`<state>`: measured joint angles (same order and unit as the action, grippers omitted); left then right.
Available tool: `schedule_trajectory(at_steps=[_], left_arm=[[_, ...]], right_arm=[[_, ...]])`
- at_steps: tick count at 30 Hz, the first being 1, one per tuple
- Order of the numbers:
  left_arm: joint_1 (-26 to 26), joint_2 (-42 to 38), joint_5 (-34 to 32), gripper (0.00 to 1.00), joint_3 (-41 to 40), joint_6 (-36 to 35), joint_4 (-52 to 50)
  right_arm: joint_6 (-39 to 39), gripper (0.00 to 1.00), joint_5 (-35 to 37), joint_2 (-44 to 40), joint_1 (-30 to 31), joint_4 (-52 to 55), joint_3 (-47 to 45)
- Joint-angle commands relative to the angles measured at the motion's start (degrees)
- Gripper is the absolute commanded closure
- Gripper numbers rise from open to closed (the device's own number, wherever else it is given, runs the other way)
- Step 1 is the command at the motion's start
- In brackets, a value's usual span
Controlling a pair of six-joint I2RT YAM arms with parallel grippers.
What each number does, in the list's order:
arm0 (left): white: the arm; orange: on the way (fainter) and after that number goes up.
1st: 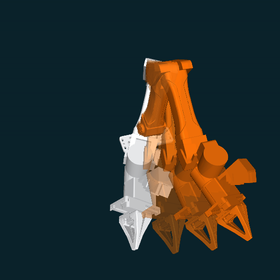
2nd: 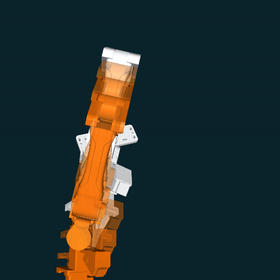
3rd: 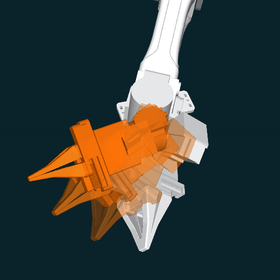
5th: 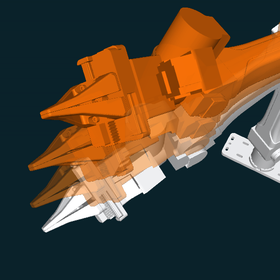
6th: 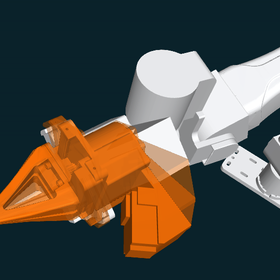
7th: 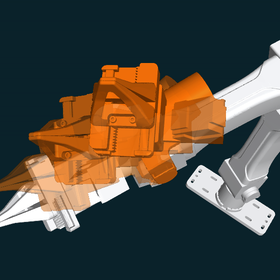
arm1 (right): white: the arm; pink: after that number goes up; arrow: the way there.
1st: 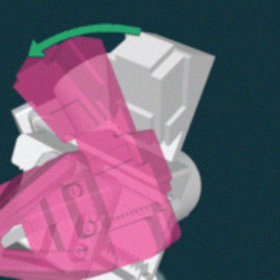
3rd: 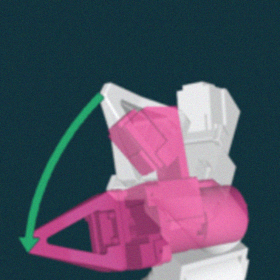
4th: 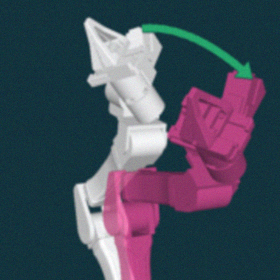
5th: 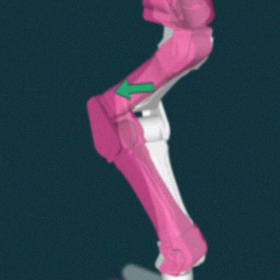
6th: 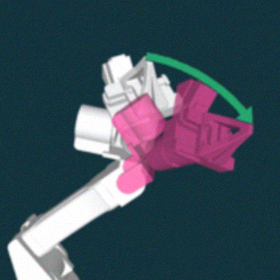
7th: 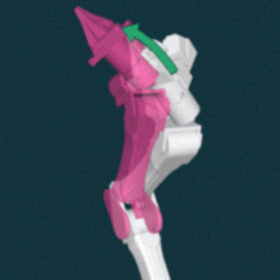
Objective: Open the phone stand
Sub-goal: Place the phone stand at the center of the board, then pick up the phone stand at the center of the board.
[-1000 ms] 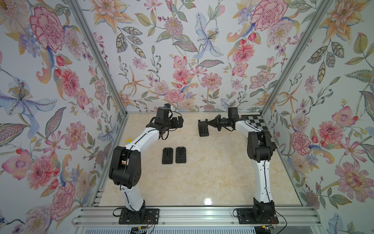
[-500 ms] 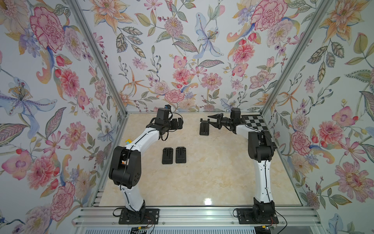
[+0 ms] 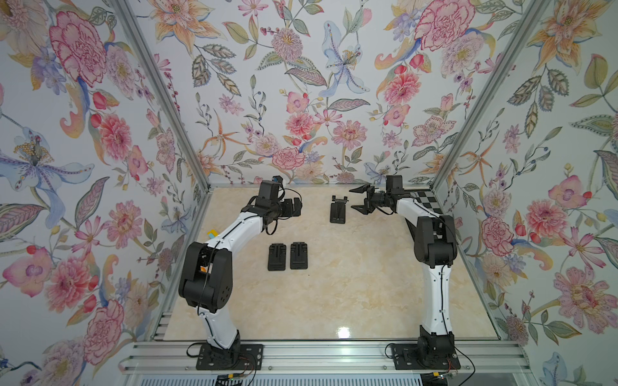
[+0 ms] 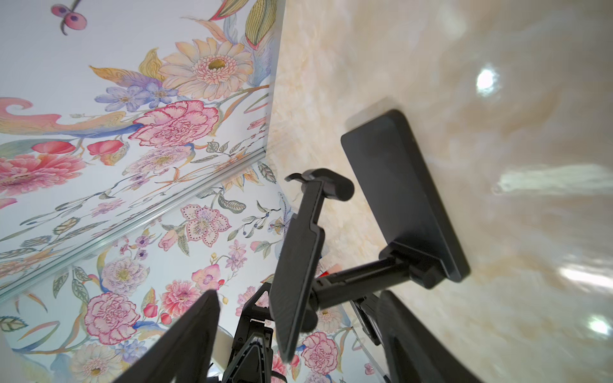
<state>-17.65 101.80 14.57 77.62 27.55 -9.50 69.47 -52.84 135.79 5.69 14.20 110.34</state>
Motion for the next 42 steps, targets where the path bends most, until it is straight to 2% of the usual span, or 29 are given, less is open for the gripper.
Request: schedule_trajectory(at_steps=[1,6,11,22,32,38,42], left_arm=[[-0.49,-3.47,-0.99,0.01,-2.02,-1.45,-1.72],[-0.5,-6.3,-1.45,0.02,-4.8,-1.69,-2.98],[-0.49,-9.93,-2.26,0.02,-7.87,-2.13,-5.26],[-1.11,-23.15,-8.2,0.02,-19.27,1.85,-9.02],[-1.29,-38.87,-17.1,0.02,-28.97,4.17,-16.04],[-1.28,-46.45,-18.36,0.01,-33.8,6.02,-19.38],[-1.36,-50.32,-18.57,0.02,-35.71,6.64,-21.26]], right_arm=[[-13.98,0.16,5.26,-4.56,0.48,16.89,2.17],[-24.02,0.07,13.28,-7.5,3.22,27.68,2.69],[-33.55,0.0,24.15,-7.72,9.11,40.43,8.19],[-37.8,0.0,43.69,-2.16,26.06,55.63,23.54],[-36.87,0.01,50.65,2.43,36.83,57.79,27.13],[-36.6,0.06,52.53,4.11,40.55,56.92,26.77],[-36.66,0.14,53.54,5.18,42.39,56.34,26.94]])
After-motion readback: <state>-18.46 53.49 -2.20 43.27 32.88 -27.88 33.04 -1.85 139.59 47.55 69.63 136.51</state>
